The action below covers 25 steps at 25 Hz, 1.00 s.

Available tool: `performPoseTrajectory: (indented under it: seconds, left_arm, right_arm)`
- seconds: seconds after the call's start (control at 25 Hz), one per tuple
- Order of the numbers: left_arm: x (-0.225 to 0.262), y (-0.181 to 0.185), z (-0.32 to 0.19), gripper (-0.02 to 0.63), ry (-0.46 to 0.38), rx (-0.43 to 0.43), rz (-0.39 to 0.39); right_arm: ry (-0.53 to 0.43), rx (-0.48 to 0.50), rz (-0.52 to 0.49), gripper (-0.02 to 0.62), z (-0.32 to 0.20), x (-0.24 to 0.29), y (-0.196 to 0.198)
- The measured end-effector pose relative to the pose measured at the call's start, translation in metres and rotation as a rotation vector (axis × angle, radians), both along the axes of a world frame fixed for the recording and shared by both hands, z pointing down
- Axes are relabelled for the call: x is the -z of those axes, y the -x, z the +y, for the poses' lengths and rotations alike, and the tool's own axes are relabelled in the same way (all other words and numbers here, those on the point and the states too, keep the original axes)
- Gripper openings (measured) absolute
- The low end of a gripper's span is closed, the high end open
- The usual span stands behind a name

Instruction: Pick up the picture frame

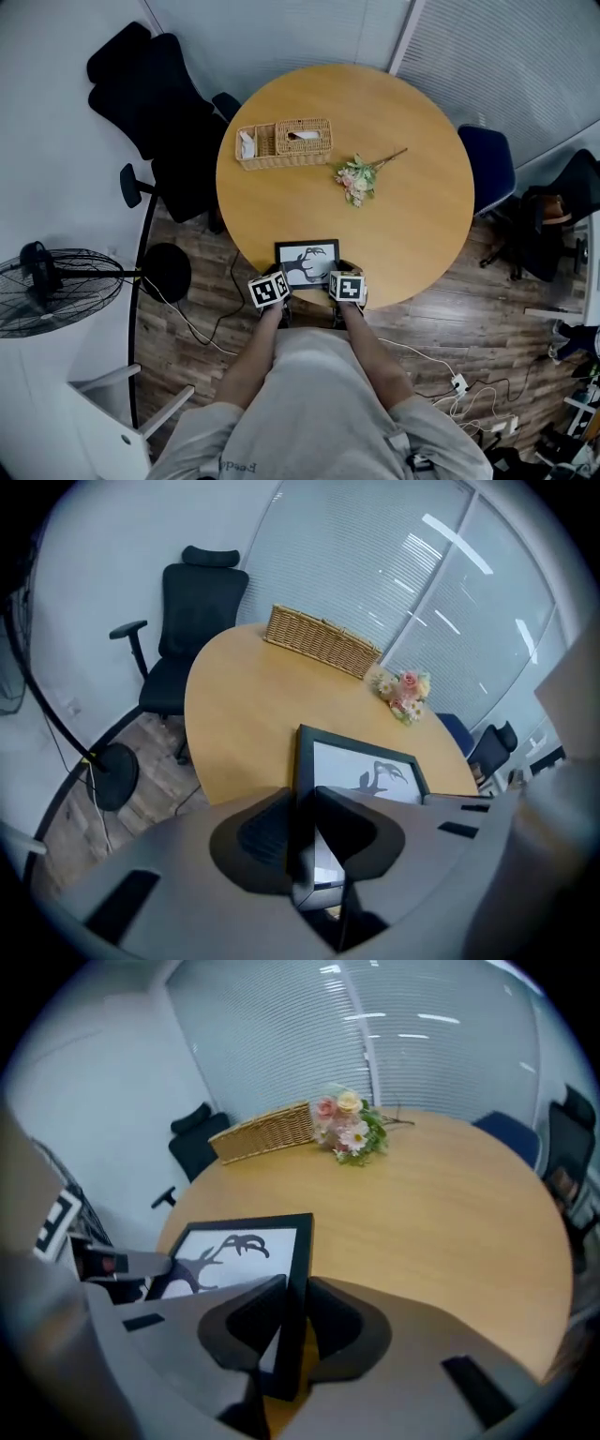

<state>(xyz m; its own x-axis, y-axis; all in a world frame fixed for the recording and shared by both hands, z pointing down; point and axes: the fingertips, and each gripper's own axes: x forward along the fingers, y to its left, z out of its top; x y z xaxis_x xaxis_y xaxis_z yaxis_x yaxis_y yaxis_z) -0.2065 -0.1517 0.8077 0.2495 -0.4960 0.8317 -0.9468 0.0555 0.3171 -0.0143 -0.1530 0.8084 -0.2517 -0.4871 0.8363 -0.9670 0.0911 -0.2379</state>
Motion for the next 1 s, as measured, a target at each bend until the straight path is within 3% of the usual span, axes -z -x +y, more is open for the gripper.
performPoseTrajectory:
  seconds: [0.08, 0.16, 0.44, 1.0]
  left_arm:
    - [0.0019, -0.0020, -0.0022, 0.100, 0.018, -0.059, -0.108]
    - [0.0082, -0.0041, -0.0057, 0.098, 0.018, -0.110, -0.210]
    - [0.0068, -0.0063, -0.0073, 0.089, 0.001, -0.110, -0.209]
    - [0.0061, -0.0037, -0.0044, 0.089, 0.001, -0.087, -0.205]
  right_arm:
    - [0.007, 0.101, 0.192, 0.080, -0.0026, 0.0009, 0.0047]
    - [0.012, 0.110, 0.273, 0.077, -0.0038, 0.0018, 0.0079]
    - [-0.001, 0.026, 0.186, 0.075, -0.0011, 0.0008, 0.0016]
    - [-0.002, 0.026, 0.172, 0.075, -0.0011, 0.0007, 0.0014]
